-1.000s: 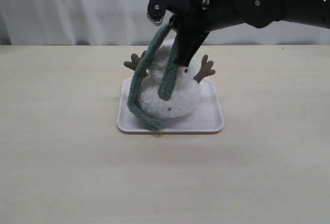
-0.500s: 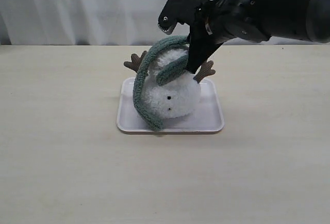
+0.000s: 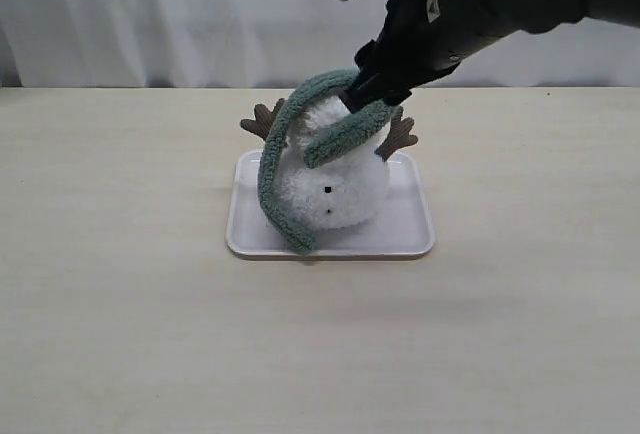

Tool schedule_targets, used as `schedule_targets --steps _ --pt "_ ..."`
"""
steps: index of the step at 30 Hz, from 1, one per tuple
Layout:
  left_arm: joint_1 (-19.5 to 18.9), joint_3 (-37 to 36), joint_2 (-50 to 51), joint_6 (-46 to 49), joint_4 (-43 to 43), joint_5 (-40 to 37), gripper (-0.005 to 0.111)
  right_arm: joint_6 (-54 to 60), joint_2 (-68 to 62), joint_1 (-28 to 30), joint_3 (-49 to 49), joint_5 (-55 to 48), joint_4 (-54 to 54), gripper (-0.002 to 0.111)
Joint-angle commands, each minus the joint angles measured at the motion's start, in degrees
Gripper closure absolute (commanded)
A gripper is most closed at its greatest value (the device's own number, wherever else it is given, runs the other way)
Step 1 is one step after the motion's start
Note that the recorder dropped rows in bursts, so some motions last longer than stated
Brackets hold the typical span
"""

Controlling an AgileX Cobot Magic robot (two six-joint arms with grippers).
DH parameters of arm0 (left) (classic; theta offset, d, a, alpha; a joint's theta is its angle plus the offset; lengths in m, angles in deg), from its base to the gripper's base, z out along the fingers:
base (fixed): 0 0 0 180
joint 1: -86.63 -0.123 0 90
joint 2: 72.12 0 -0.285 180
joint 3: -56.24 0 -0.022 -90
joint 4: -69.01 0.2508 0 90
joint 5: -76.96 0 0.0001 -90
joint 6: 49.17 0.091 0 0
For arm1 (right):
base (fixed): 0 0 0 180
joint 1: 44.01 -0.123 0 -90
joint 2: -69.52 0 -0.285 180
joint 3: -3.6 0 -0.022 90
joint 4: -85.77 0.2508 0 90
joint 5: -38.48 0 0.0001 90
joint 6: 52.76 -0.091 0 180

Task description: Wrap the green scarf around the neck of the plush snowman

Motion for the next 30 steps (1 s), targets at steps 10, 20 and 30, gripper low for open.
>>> schedule_targets --steps 10,20,30 --pt "0.0 -0.2 -0.2 -0.1 0.1 0.6 0.107 -8.2 1.0 0.1 10.4 9.1 30.5 0.05" --pt "0.0 -0.2 -0.2 -0.1 0.1 0.6 0.107 -11.5 -4.3 0.1 11.9 14.2 36.0 0.046" --pt "0.0 -0.2 -0.2 -0.1 0.1 0.6 0.107 -11.5 -4.7 0.1 11.9 13.6 27.9 0.072"
